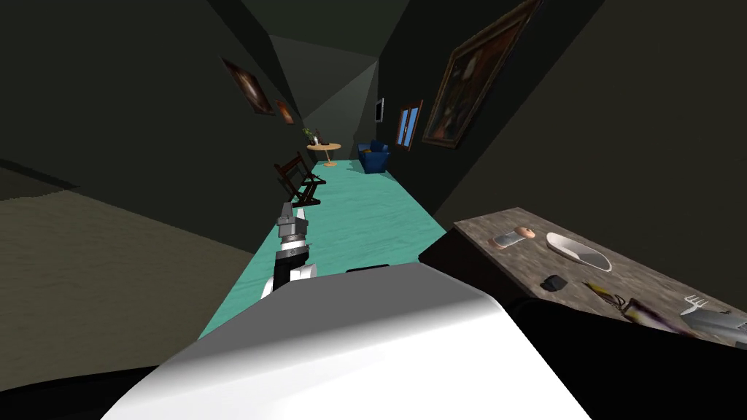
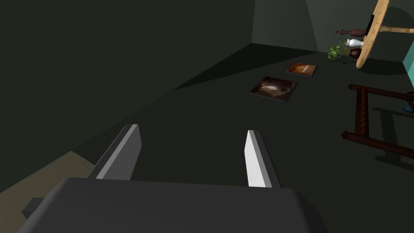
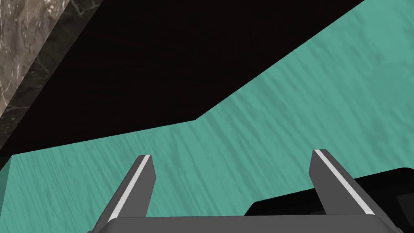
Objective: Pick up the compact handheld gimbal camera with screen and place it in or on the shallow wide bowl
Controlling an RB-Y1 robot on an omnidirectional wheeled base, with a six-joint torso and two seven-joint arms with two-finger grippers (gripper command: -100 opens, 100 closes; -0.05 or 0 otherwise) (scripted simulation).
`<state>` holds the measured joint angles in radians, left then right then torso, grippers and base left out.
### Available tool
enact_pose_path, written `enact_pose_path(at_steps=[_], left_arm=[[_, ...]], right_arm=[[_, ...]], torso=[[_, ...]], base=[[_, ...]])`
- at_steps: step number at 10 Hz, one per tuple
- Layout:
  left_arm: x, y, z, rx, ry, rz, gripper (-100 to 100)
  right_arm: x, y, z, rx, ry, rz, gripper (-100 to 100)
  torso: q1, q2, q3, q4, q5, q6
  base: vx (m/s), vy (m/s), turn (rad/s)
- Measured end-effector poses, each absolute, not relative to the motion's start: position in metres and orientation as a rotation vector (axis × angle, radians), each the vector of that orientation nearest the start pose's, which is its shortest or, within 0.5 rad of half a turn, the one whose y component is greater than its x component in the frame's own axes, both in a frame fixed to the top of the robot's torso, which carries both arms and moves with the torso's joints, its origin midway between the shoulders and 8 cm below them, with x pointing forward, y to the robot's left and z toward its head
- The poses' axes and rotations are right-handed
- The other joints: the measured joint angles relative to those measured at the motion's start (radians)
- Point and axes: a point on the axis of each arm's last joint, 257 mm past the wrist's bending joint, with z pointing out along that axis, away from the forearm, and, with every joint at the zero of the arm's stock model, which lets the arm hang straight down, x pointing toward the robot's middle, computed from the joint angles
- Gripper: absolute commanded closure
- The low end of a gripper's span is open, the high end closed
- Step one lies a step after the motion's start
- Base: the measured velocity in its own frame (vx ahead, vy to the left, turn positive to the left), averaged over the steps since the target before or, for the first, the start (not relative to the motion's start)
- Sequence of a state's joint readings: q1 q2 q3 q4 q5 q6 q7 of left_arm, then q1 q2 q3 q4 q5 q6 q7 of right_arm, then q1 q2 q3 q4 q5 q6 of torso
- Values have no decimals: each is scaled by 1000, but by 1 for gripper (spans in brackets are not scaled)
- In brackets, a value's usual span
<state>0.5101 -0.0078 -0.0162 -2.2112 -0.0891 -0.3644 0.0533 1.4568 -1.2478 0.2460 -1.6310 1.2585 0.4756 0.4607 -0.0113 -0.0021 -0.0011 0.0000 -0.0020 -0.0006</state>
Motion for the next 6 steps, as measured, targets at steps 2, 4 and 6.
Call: enact_pose_path(at_steps=[2, 4, 6], left_arm=[[377, 275, -39, -808, 787, -1249, 0], [377, 275, -39, -807, 787, -1249, 0], [377, 275, -40, -808, 787, -1249, 0]], right_arm=[[-153, -645, -345, -1703, 2617, -939, -100], [-158, -664, -332, -1873, 2556, -959, -100], [-156, -680, -324, -1999, 2494, -975, -100]], torso=[[-1, 1, 0, 0, 0, 1], [-7, 2, 1, 0, -2, 0], [-9, 1, 1, 0, -3, 1]], base=[[24, -204, 244], [-5, -284, 288], [-9, -293, 178]])
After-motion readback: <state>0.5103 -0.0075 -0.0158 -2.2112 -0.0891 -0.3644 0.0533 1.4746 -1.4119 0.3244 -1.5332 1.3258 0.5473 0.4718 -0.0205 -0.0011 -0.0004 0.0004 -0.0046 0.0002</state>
